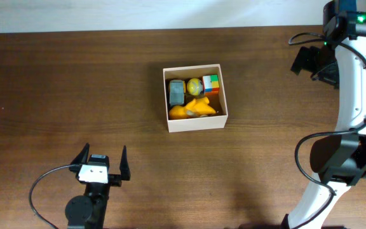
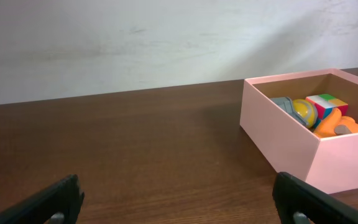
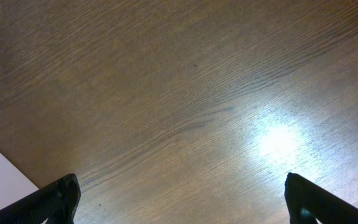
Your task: Pack container
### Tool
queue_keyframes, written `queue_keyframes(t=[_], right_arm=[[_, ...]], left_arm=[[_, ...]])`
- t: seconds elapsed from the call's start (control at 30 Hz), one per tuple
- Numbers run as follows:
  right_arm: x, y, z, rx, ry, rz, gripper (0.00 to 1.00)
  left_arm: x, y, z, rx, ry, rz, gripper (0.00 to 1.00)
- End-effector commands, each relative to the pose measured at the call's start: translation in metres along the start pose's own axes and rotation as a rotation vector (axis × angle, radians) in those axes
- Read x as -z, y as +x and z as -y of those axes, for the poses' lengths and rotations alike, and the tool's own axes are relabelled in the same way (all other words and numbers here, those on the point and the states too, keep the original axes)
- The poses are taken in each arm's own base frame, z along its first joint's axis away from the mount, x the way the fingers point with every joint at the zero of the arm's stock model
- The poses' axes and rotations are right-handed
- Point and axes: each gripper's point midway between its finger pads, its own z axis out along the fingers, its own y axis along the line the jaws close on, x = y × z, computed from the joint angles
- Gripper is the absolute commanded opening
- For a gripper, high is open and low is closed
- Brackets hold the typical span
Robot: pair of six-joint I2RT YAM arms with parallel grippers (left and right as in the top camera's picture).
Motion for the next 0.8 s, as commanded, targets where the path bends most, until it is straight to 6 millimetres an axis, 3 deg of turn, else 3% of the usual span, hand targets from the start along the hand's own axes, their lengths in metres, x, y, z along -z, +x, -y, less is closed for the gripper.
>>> queue_keyframes(t=[0.0, 0.13, 0.33, 0.5, 0.63, 0.77], right_arm=[[0.015, -0.002, 0.000, -0.013, -0.014, 0.040, 0.99], [0.038, 0.003, -0.008, 0.008, -0.040, 0.089, 0.99], [0.106, 0.022, -0.017, 0.047, -0.122, 0.236, 0.99], [0.153, 0.061, -0.017, 0.099, -0.188, 0.325, 0.99], [0.166, 0.100, -0.004, 0.130, -0.214, 0.349, 0.99], [0.159, 0.135, 0.016, 0.126, -0.231, 0.378, 0.99]], left_arm=[[0.000, 0.001, 0.001, -0.016, 0.006, 0.003, 0.99], [0.000, 0.002, 0.001, -0.016, 0.006, 0.003, 0.99], [0.000, 0.001, 0.001, -0.016, 0.006, 0.003, 0.99], [0.000, 0.002, 0.001, -0.016, 0.006, 0.003, 0.99], [0.000, 0.001, 0.001, -0.016, 0.006, 0.003, 0.99], [0.000, 0.002, 0.001, -0.016, 0.006, 0.003, 0.99]])
